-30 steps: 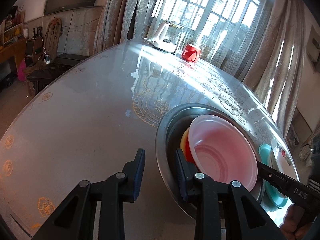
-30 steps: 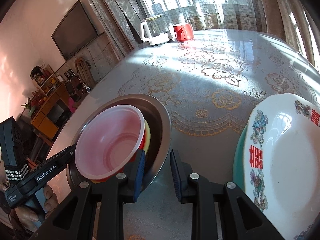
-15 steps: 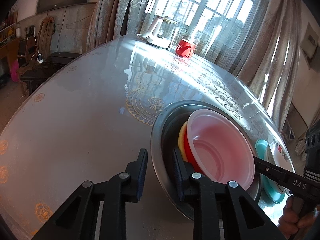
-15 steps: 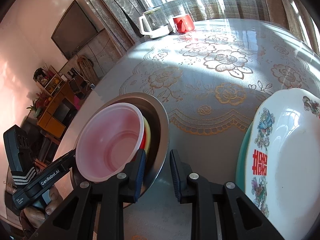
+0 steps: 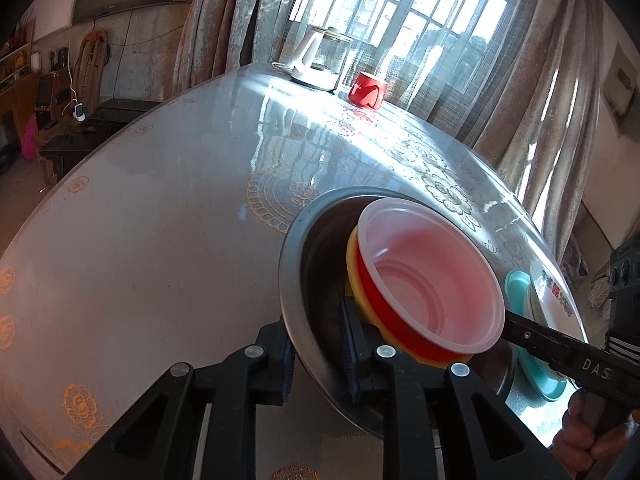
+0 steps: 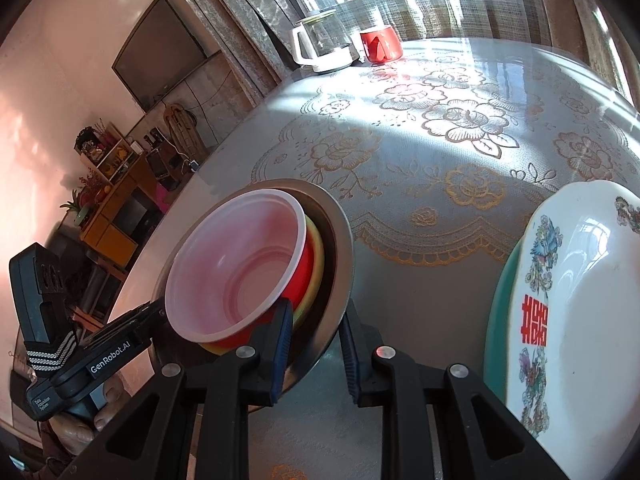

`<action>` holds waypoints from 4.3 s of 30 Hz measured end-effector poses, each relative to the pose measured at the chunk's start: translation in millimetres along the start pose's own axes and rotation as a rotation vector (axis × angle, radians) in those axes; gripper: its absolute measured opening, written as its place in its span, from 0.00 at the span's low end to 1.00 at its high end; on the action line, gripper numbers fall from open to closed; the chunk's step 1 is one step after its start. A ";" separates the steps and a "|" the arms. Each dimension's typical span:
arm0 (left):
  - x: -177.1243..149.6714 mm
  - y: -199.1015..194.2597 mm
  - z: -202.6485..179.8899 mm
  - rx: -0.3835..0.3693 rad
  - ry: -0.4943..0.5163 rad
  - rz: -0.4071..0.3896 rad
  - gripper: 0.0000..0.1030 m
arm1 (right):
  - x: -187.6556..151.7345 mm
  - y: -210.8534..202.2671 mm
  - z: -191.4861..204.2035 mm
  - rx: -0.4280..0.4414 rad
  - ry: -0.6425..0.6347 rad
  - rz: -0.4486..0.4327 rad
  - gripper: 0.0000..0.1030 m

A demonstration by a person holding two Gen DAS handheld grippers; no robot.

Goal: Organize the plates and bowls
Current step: 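Lift the steel basin with the right gripper and carry it over the plate stack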

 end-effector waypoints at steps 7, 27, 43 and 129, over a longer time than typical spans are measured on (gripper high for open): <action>-8.7 -6.1 -3.9 -0.023 -0.008 0.012 0.20 | -4.1 -4.6 0.2 -0.005 -0.009 0.005 0.22; -21.0 -22.9 -12.7 -0.024 0.026 -0.006 0.24 | -11.5 -16.5 -0.3 0.030 -0.025 0.012 0.22; -24.8 -14.8 -12.6 -0.006 0.056 0.008 0.25 | -12.2 -6.5 -11.1 0.039 -0.002 0.025 0.24; 1.8 -3.9 -215.3 -0.320 0.382 0.017 0.20 | -20.7 -175.4 -112.0 -0.168 0.194 -0.297 0.22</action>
Point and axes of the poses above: each gripper's, at about its wrist camera, not at the fingertips, and y roughly the way its jaws point, z to its left, x to its top, the point moved 1 cm from there along y, roughly the way its jaws point, and after that the axes turned 5 degrees about -z, right-handed, at the moved point
